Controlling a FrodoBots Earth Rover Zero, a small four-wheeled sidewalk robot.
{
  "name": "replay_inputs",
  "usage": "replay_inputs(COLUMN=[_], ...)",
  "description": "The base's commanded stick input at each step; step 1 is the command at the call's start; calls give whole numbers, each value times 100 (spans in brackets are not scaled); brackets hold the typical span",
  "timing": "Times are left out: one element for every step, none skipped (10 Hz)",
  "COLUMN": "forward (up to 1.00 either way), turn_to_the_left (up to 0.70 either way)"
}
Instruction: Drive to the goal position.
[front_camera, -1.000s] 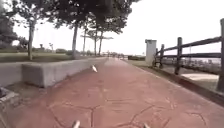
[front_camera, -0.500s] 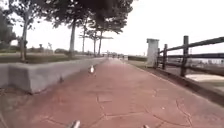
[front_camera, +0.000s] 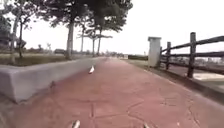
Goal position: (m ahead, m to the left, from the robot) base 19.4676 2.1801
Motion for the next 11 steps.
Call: replay_inputs(forward=[70,70,70,70,70,70,70,70,70,70,70], turn_to_the_left=[0,0,0,0,0,0,0,0,0,0,0])
